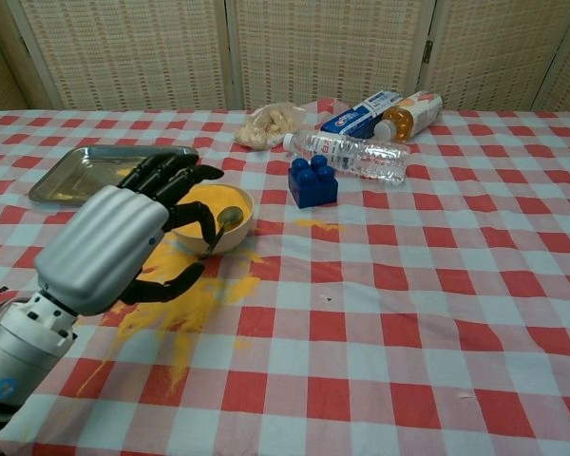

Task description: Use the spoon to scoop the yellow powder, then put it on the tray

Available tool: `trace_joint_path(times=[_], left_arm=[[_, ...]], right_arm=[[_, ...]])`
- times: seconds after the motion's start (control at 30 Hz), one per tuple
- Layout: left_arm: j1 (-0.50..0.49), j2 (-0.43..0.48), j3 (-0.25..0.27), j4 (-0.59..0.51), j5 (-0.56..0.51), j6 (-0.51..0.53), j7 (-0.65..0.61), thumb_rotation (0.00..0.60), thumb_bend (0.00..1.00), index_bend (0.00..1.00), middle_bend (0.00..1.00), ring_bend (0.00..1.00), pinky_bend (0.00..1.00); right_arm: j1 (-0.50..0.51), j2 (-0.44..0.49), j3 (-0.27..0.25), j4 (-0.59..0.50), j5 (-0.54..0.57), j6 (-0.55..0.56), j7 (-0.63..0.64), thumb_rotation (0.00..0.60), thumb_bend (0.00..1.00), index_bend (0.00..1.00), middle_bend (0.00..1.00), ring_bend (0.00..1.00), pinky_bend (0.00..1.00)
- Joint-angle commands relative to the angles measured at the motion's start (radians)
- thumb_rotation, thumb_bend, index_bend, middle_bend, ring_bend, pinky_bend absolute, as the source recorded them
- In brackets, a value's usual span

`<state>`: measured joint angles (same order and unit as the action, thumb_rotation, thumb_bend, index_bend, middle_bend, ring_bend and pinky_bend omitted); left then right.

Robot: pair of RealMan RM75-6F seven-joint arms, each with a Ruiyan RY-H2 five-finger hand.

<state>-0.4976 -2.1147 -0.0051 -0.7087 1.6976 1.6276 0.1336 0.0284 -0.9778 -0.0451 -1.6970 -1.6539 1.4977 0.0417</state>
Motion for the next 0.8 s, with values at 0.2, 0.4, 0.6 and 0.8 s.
trace_joint_path(times=[0.2, 0.4, 0.6, 0.8], left_arm=[[-0.009, -0.032, -0.007, 0.061, -0.001, -0.016, -0.002, 0.600, 0.37, 0.49, 0.12, 0.00, 0.05], [-0.012, -0.044, -0.011, 0.081, -0.007, -0.031, -0.005, 0.600, 0.37, 0.51, 0.12, 0.00, 0.05], [-0.019, -0.052, -0.015, 0.097, -0.009, -0.033, -0.010, 0.600, 0.37, 0.52, 0.13, 0.00, 0.05], [-0.022, -0.052, -0.022, 0.104, -0.012, -0.028, -0.015, 0.600, 0.37, 0.52, 0.13, 0.00, 0.05]], right_arm=[[-0.002, 0.001, 0.002, 0.002, 0.002, 0.004, 0.003, 0.600, 0.05, 0.00, 0.00, 0.00, 0.00], [-0.002, 0.001, 0.003, 0.002, 0.004, 0.004, 0.003, 0.600, 0.05, 0.00, 0.00, 0.00, 0.00], [-0.004, 0.002, 0.003, 0.003, 0.003, 0.006, 0.004, 0.600, 0.05, 0.00, 0.00, 0.00, 0.00], [0.000, 0.001, 0.004, 0.003, 0.007, -0.003, 0.000, 0.600, 0.05, 0.00, 0.00, 0.00, 0.00]])
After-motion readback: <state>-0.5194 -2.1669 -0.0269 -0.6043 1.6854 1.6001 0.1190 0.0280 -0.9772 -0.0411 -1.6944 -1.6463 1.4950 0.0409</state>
